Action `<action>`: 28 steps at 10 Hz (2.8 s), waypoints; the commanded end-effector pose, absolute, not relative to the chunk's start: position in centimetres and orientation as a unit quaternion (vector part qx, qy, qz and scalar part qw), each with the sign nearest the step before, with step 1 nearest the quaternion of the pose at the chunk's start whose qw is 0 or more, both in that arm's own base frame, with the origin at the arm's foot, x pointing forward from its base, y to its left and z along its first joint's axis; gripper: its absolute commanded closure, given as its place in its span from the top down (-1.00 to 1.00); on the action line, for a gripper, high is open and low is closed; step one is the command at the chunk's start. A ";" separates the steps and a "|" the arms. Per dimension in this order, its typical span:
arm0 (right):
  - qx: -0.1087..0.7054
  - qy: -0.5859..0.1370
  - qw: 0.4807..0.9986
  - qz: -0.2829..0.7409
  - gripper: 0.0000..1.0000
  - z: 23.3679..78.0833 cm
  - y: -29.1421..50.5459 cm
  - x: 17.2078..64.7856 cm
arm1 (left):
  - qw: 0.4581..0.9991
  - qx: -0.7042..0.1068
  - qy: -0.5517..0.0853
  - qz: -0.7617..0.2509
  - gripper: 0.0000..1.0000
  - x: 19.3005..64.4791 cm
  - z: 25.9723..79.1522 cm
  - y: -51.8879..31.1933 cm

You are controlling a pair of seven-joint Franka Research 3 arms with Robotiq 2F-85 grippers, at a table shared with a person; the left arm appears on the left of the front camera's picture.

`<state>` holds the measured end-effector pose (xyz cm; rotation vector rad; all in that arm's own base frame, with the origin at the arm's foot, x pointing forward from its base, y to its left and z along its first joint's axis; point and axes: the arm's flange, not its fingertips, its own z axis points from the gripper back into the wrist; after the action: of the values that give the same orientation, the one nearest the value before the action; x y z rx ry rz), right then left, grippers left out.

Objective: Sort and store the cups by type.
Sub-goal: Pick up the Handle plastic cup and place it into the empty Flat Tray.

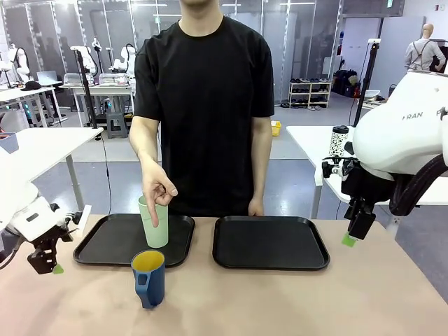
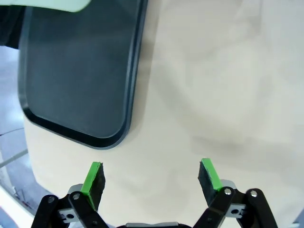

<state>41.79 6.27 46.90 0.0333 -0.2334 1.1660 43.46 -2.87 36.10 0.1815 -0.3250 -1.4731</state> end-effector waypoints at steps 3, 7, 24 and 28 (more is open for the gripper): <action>0.018 -0.110 0.830 0.546 1.00 47.0 6.3 41.7 | 0.713 0.033 -0.169 -0.680 1.00 36.6 31.9 -2.2; 0.018 -0.110 0.830 0.546 1.00 47.0 6.3 41.7 | 0.702 -0.072 -0.211 -0.677 1.00 36.5 30.5 -2.5; 0.018 -0.110 0.830 0.546 1.00 47.0 6.3 41.7 | 0.584 -0.366 -0.489 -0.534 1.00 39.4 24.7 0.1; 0.018 -0.110 0.830 0.546 1.00 47.0 6.3 41.7 | 0.590 -0.383 -0.457 -0.544 1.00 38.9 26.7 -0.1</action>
<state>41.77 6.27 46.88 0.0338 -0.2331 1.1661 39.21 -0.21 26.69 -0.8970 -1.0626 -1.2466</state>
